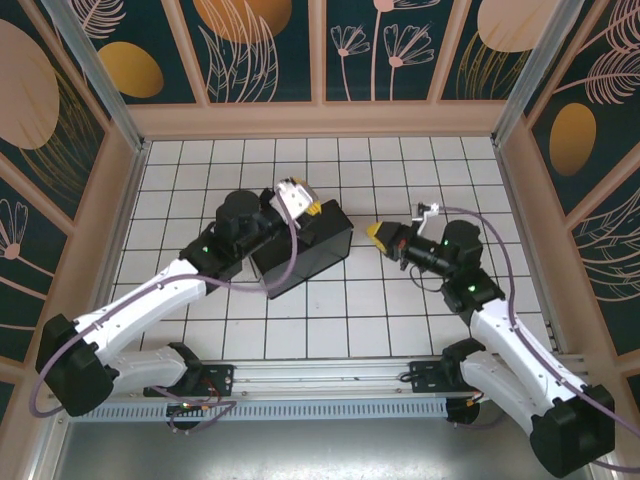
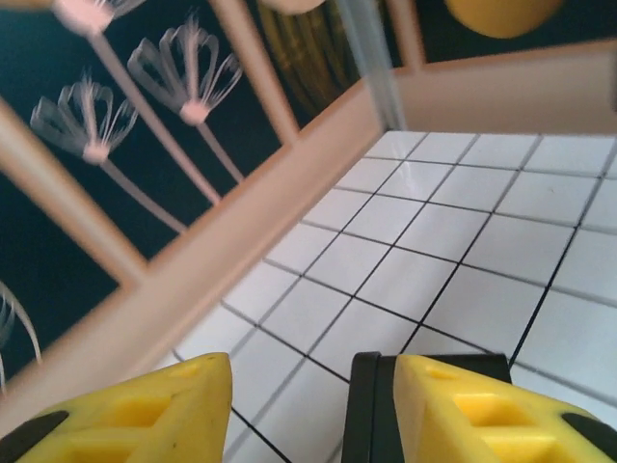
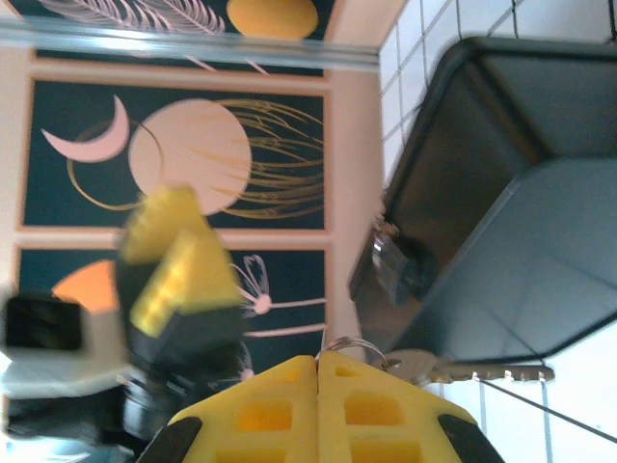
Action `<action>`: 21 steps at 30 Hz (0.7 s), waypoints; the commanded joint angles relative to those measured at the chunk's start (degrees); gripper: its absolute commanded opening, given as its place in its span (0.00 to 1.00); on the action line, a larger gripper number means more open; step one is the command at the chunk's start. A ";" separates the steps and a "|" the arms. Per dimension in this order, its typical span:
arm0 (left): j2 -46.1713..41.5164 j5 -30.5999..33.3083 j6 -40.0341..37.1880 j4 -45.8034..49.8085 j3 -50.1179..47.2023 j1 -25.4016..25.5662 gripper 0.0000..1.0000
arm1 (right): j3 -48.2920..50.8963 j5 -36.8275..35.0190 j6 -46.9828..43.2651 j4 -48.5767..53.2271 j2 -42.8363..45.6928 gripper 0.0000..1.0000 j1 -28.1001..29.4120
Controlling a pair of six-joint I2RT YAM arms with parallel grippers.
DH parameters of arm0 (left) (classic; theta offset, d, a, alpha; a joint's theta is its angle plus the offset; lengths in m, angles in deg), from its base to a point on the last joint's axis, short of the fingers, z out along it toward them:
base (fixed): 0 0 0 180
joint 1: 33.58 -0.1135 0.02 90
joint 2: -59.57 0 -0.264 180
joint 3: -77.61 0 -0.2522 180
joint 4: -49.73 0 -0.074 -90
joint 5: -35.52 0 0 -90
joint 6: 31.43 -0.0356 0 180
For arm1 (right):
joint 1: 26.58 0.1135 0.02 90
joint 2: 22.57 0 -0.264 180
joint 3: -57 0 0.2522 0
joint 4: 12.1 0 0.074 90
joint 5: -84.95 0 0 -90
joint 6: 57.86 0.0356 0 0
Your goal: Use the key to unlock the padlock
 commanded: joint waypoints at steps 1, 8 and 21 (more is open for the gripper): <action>5.73 0.52 24.30 22.09 8.90 -1.86 0.52 | 5.98 -8.46 -4.24 -10.78 0.38 0.00 5.43; 10.27 -14.05 31.00 35.16 13.95 -8.08 0.48 | 14.53 -10.97 -7.47 -30.40 -3.43 0.00 10.91; 12.65 -18.37 28.50 36.37 10.76 -16.52 0.61 | 13.13 -10.13 -3.31 -51.70 -20.92 0.00 11.24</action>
